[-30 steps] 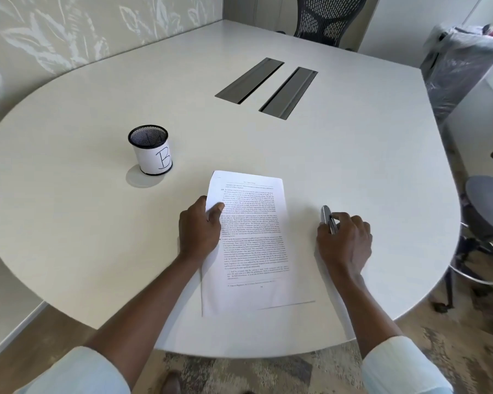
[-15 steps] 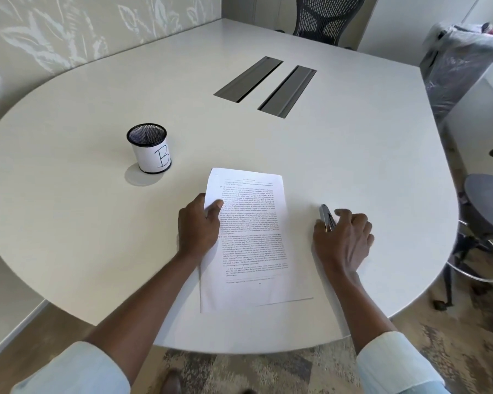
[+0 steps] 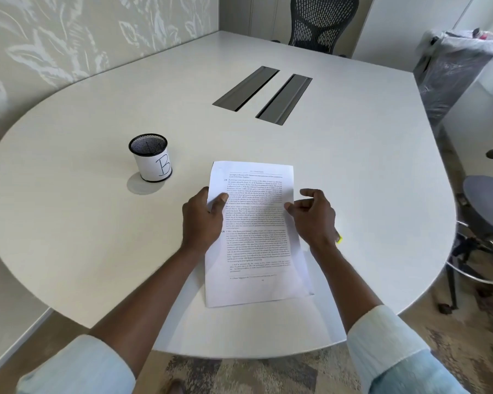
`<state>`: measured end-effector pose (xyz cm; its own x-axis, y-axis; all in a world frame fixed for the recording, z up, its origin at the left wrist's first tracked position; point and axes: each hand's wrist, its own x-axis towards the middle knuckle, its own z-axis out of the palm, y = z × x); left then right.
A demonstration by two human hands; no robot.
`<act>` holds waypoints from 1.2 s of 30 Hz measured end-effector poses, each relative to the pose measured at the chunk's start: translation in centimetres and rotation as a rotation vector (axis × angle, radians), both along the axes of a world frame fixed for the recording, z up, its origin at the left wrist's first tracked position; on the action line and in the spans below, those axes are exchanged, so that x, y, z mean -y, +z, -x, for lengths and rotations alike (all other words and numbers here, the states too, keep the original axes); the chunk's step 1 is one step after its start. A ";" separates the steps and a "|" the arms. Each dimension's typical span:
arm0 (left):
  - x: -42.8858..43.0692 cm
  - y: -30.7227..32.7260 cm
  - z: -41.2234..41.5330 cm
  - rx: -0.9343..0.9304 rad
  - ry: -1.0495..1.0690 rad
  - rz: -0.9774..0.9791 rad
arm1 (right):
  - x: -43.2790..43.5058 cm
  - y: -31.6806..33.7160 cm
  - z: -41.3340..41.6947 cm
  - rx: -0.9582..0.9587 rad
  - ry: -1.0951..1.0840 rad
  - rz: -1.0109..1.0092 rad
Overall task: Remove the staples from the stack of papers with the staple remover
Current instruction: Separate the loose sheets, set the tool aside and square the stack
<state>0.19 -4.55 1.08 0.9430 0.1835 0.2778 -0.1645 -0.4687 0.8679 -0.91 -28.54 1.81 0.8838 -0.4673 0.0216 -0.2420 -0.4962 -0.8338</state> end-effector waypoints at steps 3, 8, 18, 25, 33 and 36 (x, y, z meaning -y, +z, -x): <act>0.1 0.0 -0.7 -0.023 -0.007 -0.012 | 0.0 -0.4 -0.3 0.031 -0.028 -0.015; 0.2 0.0 -2.2 -0.073 -0.043 -0.124 | 0.2 -0.7 -0.4 0.097 -0.021 -0.007; 0.0 -1.2 -4.8 -0.143 -0.051 -0.567 | -0.3 -1.9 -0.8 0.151 0.082 0.200; -0.2 -1.9 -4.5 -0.120 -0.109 -0.680 | -0.5 -3.0 -0.7 0.112 0.107 0.319; -2.0 -3.6 -4.8 -0.143 -0.282 -0.702 | -1.0 -3.6 0.6 0.143 0.224 0.525; -2.2 -4.1 -4.8 -0.155 -0.348 -0.847 | -1.3 -3.6 1.2 0.095 0.374 0.574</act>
